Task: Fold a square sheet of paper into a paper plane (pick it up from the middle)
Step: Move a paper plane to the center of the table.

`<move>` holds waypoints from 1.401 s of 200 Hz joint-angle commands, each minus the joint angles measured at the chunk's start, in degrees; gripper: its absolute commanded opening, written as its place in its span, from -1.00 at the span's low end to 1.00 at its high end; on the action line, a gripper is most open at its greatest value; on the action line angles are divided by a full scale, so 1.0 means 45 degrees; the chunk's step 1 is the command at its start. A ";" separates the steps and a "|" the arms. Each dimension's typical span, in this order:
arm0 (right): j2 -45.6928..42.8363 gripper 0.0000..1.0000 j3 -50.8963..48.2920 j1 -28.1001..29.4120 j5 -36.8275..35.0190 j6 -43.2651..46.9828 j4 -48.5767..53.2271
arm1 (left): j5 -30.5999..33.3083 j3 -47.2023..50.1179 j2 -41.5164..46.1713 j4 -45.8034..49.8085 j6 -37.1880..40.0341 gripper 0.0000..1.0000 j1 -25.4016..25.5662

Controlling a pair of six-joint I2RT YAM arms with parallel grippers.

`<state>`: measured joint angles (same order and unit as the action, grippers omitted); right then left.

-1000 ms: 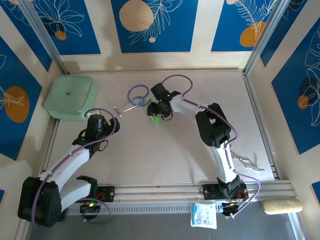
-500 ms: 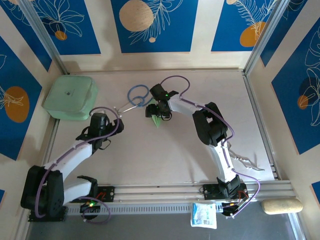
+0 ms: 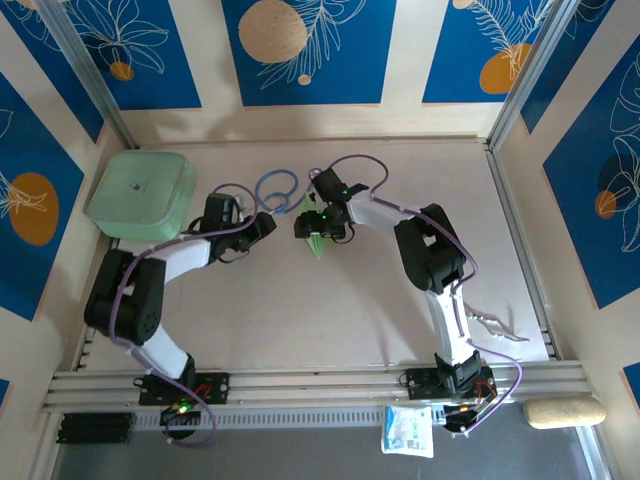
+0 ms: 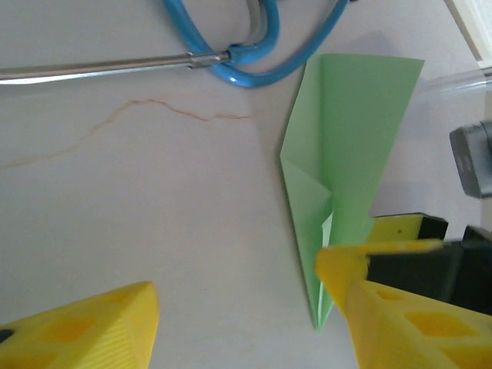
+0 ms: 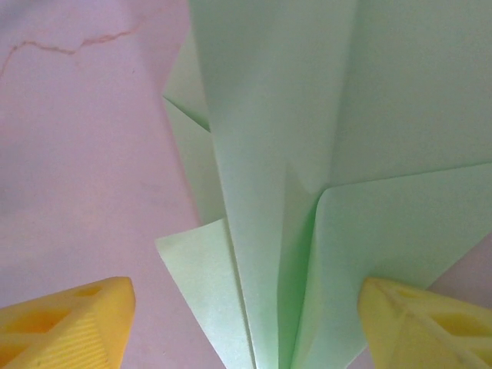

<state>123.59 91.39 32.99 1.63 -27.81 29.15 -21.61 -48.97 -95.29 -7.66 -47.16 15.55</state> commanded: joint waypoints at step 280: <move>-0.1122 0.39 -0.1682 -0.1024 0.1471 -0.1237 -0.0746 | -0.0708 -0.3708 -0.4210 0.0726 -0.0648 -0.91 0.0997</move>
<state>120.81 85.25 28.99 9.43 -31.11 25.93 -27.07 -66.63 -116.42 -5.87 -50.11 19.68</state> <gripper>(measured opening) 0.692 0.054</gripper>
